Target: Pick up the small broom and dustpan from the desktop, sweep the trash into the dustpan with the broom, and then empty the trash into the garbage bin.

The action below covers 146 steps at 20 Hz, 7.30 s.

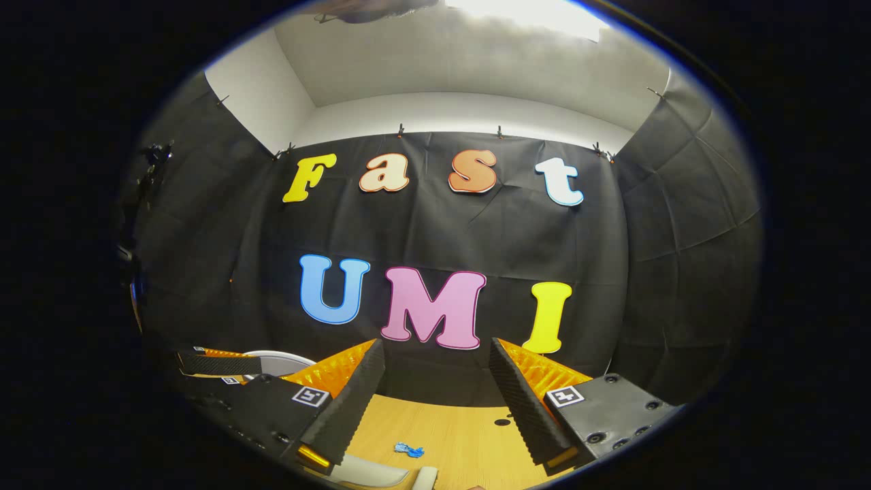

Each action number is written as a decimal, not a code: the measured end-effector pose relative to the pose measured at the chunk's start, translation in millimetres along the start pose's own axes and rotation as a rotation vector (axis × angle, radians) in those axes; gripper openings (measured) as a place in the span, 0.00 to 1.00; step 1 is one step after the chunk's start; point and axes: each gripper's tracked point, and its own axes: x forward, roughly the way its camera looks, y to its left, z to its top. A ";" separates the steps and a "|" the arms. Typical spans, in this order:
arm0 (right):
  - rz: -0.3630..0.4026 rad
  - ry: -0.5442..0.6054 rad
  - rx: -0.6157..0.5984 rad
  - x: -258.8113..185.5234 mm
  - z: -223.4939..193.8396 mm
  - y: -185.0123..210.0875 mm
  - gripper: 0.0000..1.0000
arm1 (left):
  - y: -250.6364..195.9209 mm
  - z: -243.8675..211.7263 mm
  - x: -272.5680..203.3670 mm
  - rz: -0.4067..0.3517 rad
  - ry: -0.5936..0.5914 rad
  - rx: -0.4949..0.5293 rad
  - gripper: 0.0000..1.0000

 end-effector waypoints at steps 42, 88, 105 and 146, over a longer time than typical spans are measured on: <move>-0.038 0.907 0.340 -63.7 -256.3 -17.2 0.97 | 13.1 -344.5 -3.3 0.038 1.544 -0.020 0.31; 0.209 1.597 -0.155 30.6 -431.6 -90.7 0.27 | 68.6 -333.9 7.2 -0.184 1.498 0.181 0.29; 0.659 1.624 -0.353 104.1 -499.1 -46.0 0.27 | 84.8 -333.2 82.3 -0.281 1.523 0.402 0.29; 0.541 1.455 0.212 61.3 -475.1 -95.4 0.27 | 141.8 -370.2 139.9 -0.117 1.215 0.244 0.29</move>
